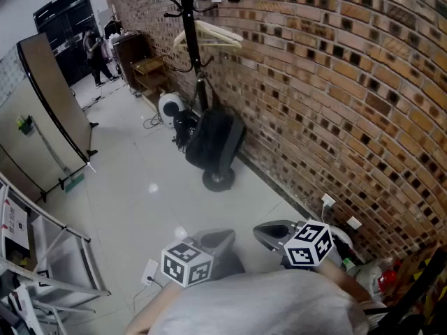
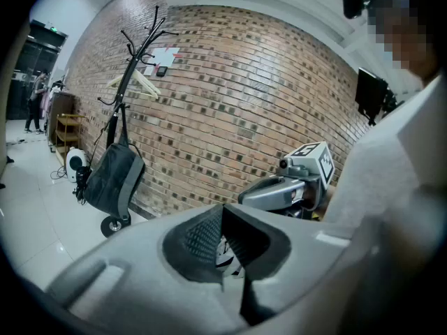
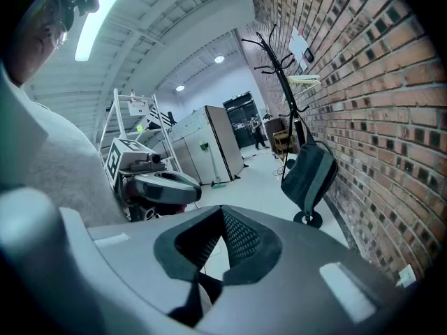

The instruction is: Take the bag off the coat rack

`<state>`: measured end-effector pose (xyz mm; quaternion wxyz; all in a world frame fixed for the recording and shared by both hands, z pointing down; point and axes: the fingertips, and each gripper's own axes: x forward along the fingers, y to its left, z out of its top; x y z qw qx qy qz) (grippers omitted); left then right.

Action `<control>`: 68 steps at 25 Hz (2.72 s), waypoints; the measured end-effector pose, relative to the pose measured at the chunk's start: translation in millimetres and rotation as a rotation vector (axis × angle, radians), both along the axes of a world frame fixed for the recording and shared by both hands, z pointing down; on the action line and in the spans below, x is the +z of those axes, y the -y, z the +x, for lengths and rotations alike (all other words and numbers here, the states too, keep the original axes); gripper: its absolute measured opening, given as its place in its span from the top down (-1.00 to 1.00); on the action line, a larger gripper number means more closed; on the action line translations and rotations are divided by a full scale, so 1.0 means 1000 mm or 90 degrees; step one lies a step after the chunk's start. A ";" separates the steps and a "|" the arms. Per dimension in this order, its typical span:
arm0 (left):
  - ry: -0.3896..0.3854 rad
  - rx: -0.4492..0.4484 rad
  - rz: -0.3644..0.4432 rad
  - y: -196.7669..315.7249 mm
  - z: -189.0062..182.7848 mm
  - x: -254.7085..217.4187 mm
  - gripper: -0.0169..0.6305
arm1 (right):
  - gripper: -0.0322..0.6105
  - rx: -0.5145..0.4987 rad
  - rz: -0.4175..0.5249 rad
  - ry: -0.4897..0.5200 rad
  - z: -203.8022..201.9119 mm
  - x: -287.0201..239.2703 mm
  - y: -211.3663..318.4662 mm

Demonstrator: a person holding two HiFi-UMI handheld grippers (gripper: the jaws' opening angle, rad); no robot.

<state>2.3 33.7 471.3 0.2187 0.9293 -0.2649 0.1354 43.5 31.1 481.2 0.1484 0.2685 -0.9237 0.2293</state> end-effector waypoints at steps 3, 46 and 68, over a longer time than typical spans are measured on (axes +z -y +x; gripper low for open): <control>-0.029 -0.024 -0.021 0.034 -0.017 0.006 0.94 | 0.91 0.004 -0.005 0.006 -0.009 0.002 0.028; 0.053 0.019 0.061 0.619 -0.109 0.003 -0.12 | 0.18 0.198 0.125 -0.116 -0.050 -0.009 0.629; 0.032 0.022 0.022 0.638 -0.091 0.017 0.82 | 0.84 0.282 0.038 -0.057 -0.037 0.016 0.668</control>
